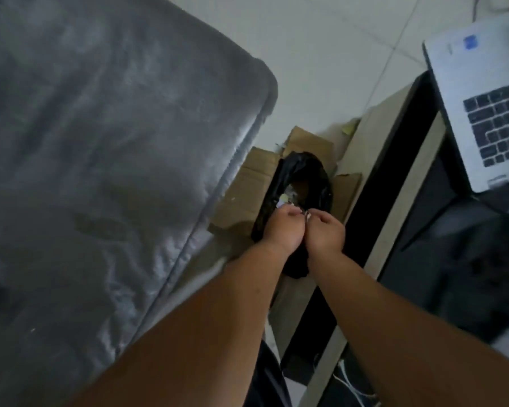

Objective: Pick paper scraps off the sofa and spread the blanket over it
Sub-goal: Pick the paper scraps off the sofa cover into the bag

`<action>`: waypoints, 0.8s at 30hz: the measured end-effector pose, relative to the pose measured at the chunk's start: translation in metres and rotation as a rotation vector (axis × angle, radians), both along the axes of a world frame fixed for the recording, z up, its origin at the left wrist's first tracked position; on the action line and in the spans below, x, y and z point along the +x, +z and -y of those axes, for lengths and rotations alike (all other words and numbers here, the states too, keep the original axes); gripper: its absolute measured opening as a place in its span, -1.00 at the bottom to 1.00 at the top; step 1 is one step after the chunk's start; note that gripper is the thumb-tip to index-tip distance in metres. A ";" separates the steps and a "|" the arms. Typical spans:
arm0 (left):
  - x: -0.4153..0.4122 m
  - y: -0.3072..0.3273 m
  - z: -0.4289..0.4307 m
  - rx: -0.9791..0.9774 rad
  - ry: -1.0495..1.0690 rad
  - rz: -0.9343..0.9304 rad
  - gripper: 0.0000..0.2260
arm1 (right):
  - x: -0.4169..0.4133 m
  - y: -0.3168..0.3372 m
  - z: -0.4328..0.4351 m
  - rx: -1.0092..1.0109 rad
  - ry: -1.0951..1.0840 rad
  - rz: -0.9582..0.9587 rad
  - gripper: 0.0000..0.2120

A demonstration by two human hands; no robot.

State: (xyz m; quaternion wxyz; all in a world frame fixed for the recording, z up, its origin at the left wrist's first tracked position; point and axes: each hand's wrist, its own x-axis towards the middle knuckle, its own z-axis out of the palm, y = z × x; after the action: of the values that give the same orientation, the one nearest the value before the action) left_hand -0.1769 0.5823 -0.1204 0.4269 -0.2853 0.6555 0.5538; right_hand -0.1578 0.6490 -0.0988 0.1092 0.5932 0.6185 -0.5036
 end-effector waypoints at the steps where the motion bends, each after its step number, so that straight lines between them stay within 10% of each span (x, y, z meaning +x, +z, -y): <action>1: 0.006 -0.016 -0.011 -0.006 -0.018 0.031 -0.76 | 0.002 -0.020 -0.009 -0.038 -0.064 0.020 -0.70; 6: 0.034 -0.051 -0.008 -0.049 -0.098 0.042 -0.77 | 0.003 -0.066 -0.018 -0.189 -0.296 -0.032 -0.50; 11: 0.045 -0.021 0.027 -0.047 -0.088 0.105 -0.62 | 0.008 -0.044 -0.013 0.123 -0.204 -0.065 -0.85; 24: 0.049 0.135 0.336 -0.367 0.350 -0.279 -0.87 | 0.001 0.097 0.289 0.010 1.137 -0.333 -0.88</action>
State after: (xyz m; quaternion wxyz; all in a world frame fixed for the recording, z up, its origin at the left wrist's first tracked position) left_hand -0.1282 0.2461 0.0147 0.1716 -0.3878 0.7379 0.5251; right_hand -0.1568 0.3602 -0.0018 0.2606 0.0823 0.8504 -0.4495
